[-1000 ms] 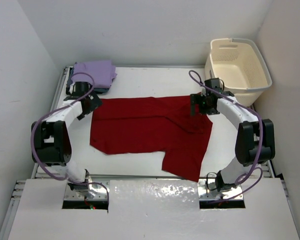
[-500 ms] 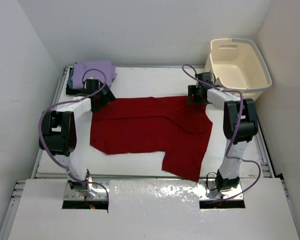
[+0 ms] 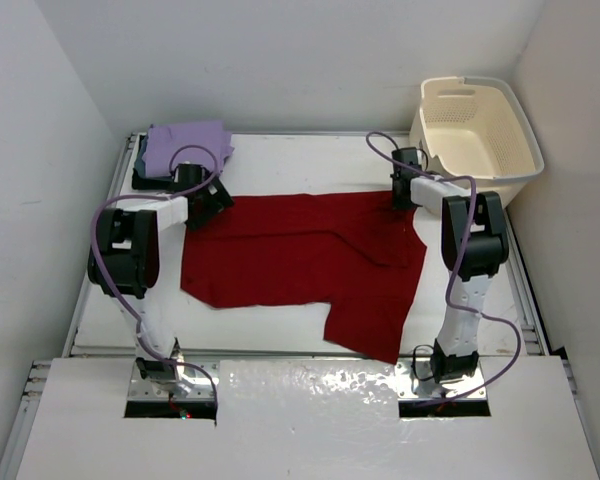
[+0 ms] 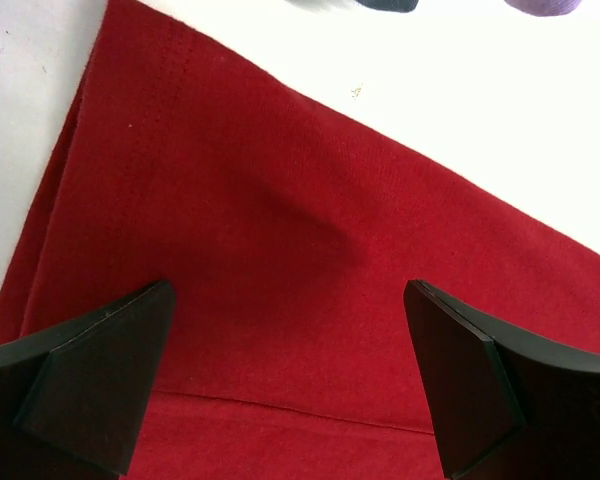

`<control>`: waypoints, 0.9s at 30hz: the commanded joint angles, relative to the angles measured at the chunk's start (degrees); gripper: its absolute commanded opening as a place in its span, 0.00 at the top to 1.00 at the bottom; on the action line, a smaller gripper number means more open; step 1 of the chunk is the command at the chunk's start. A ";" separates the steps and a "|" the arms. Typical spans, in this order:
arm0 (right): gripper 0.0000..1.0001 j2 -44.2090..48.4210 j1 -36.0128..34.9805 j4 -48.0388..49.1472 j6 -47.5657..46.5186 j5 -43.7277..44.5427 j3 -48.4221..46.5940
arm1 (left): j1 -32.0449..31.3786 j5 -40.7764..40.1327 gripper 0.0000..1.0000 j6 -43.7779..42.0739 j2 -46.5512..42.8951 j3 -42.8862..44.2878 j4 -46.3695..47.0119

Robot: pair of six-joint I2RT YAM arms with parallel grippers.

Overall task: Fold and stack the t-shirts
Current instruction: Fold the flattened tshirt in 1/3 of the way

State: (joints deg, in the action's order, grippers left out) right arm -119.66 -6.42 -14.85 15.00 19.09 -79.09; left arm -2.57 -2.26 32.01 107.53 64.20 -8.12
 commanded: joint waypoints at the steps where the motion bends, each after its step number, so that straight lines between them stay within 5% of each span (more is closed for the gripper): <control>1: 1.00 3.73 0.79 -0.79 2.22 6.13 1.39 | 0.28 -1.78 0.00 0.33 0.93 0.31 0.47; 6: 0.94 0.92 1.14 -5.36 3.54 8.68 -1.68 | 0.28 -2.48 0.00 0.42 1.63 0.40 -0.32; 13: 0.48 5.64 1.14 -4.49 -2.25 -2.54 -2.48 | 0.46 -1.78 0.00 -0.89 0.14 3.46 -1.89; 18: 0.28 14.61 -0.61 -2.11 -4.46 -13.02 4.37 | 0.37 0.15 0.00 -1.42 -3.63 7.86 -2.78; 20: 0.01 18.38 -2.45 -4.48 -5.07 -13.46 6.83 | 0.37 0.50 0.00 -1.42 -6.18 8.30 -3.83; 27: 0.01 30.87 -7.91 -3.07 -3.51 -19.08 18.62 | 0.37 0.67 0.00 0.86 -20.13 -1.51 -6.82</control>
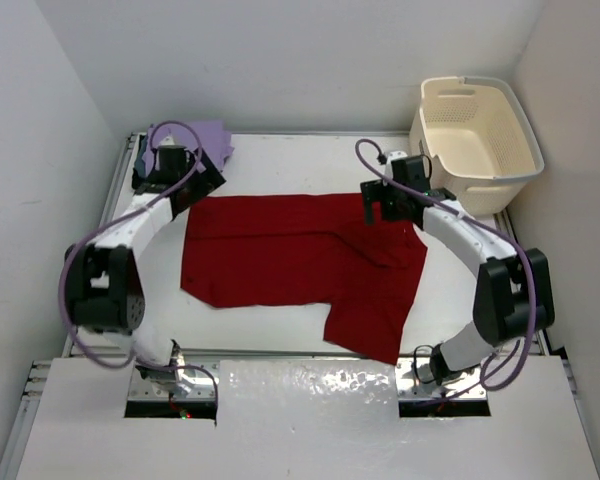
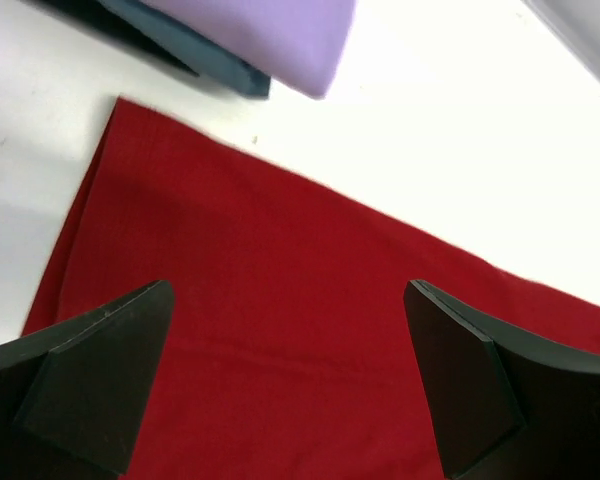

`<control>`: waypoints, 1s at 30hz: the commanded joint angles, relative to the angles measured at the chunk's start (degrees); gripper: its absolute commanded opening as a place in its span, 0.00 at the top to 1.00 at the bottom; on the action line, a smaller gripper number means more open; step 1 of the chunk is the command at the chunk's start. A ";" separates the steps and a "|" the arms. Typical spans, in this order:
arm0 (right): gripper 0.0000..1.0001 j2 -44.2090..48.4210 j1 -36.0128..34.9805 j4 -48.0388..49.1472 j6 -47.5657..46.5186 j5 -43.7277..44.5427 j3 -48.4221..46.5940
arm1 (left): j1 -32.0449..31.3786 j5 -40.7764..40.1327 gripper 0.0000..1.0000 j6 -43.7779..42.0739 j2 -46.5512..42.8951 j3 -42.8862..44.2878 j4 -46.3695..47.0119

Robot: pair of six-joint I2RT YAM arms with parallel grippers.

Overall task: Fold and stack the t-shirts
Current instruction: Fold the flattened tshirt in 1/3 of the way

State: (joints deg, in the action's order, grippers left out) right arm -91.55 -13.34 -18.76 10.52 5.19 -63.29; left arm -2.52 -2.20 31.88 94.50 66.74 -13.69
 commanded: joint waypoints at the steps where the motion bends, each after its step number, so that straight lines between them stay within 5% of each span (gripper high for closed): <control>1: 0.01 3.39 -1.85 -0.30 1.95 -7.19 3.43 | 0.33 0.53 0.00 2.30 -8.70 -5.73 -2.81; 11: 0.01 21.40 -16.44 -11.54 -0.16 -7.58 21.08 | 0.68 -9.05 0.00 13.73 -29.71 -29.18 -22.77; 16: 0.01 30.45 -22.95 -18.50 3.44 -6.51 27.94 | 0.85 -7.31 0.07 14.36 -34.64 -37.46 -20.34; 30: 0.01 34.60 -24.27 -20.00 7.58 -1.24 33.23 | -1.95 -5.89 0.02 9.87 -27.45 -33.52 -20.06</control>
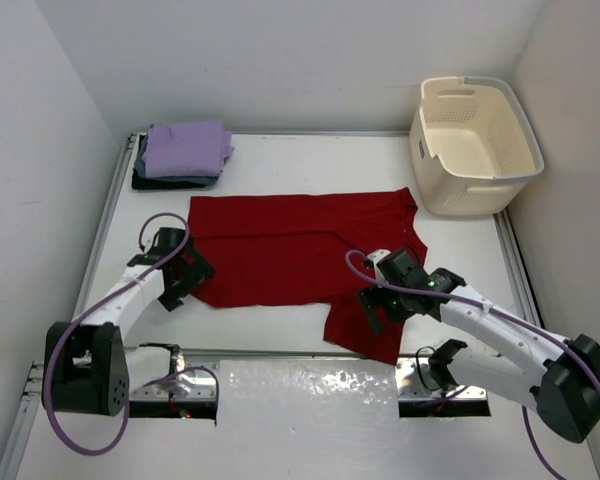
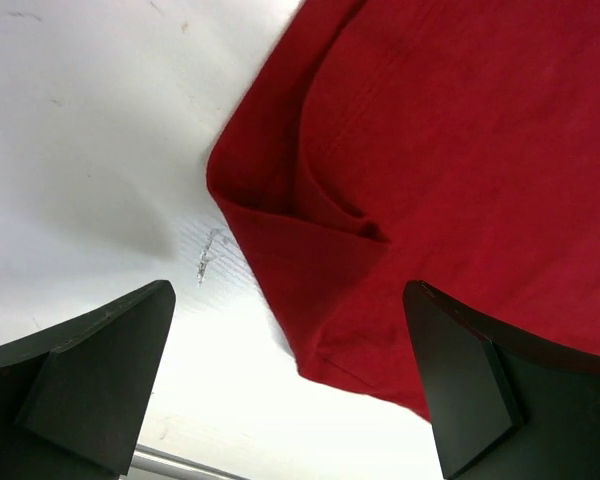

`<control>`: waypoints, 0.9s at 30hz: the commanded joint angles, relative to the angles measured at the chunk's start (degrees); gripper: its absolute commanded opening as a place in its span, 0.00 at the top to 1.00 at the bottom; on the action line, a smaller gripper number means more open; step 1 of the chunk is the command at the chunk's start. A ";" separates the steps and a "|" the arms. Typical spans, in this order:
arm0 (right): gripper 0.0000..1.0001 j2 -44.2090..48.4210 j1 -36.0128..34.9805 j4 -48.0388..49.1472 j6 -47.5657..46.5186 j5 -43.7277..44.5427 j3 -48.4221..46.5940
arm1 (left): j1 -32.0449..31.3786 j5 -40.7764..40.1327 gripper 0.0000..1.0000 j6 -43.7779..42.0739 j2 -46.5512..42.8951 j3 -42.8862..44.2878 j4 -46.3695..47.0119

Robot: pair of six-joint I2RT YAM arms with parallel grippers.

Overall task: Fold and stack the t-shirts
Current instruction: Fold the flattened tshirt in 1/3 of the way

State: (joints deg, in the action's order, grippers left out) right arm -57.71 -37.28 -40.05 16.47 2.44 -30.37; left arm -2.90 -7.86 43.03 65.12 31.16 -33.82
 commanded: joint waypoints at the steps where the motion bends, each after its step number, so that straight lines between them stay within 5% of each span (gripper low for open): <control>1: 0.01 0.67 -0.34 1.29 1.72 1.61 0.40 | -2.11 -0.23 0.02 -1.45 2.81 2.59 0.25; 19: 0.01 2.43 -0.34 1.03 2.86 5.30 2.25 | -7.74 -7.27 0.20 -1.89 16.53 9.71 -7.48; 27: 0.01 2.96 -0.34 0.06 3.04 5.82 2.51 | -7.74 -8.06 0.47 5.31 15.39 9.36 -17.68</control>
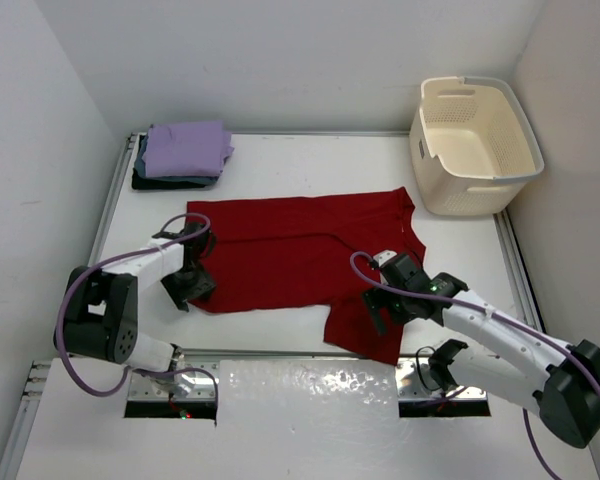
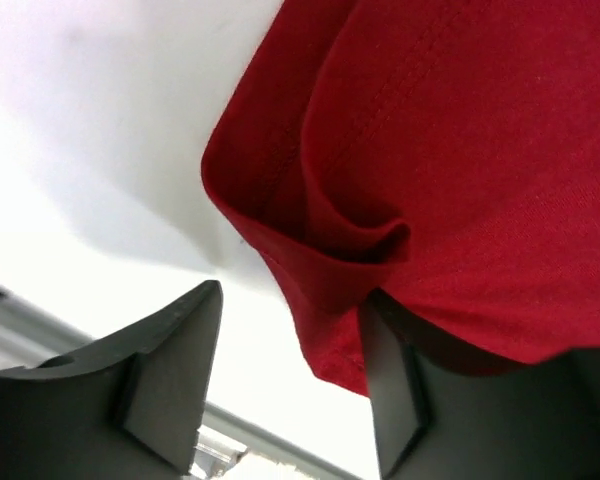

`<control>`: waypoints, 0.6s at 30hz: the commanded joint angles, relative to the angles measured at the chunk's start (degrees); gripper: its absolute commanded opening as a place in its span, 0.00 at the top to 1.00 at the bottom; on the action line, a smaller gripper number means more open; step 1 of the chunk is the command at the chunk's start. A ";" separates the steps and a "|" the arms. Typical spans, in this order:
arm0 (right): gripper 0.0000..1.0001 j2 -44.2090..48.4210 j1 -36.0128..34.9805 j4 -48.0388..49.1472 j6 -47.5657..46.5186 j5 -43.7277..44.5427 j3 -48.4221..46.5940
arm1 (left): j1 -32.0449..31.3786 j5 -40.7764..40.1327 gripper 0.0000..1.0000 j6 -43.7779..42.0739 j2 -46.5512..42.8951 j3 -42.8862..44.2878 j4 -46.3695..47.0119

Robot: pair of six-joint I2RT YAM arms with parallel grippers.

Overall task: Fold and stack the t-shirts
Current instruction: Fold the flattened tshirt in 1/3 of the way, then grap the side of the flattened tshirt closest away from the robot with both arms

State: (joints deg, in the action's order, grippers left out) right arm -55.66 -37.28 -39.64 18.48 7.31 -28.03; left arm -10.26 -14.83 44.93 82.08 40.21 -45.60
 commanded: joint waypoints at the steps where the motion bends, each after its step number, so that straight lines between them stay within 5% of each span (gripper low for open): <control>1: 0.01 1.08 -0.34 -0.44 1.03 0.86 0.17 | -0.37 -0.82 0.49 4.54 -2.10 0.31 -6.77; 8: 0.01 2.31 -0.25 -0.61 0.15 -0.37 0.17 | -0.37 -3.71 0.59 10.44 -6.85 -0.74 -10.03; 13: 0.01 4.59 -0.34 -1.58 -0.37 -3.88 0.26 | -0.46 -4.15 0.78 10.71 -7.03 -1.53 -8.20; 18: 0.01 5.38 -0.34 -2.64 0.68 -5.99 0.43 | -0.46 -3.36 0.77 12.37 -8.34 -2.59 -7.13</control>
State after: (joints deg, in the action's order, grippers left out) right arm -51.24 -37.28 -41.54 18.28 3.77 -27.83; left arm -10.26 -17.76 54.98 76.05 38.26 -53.54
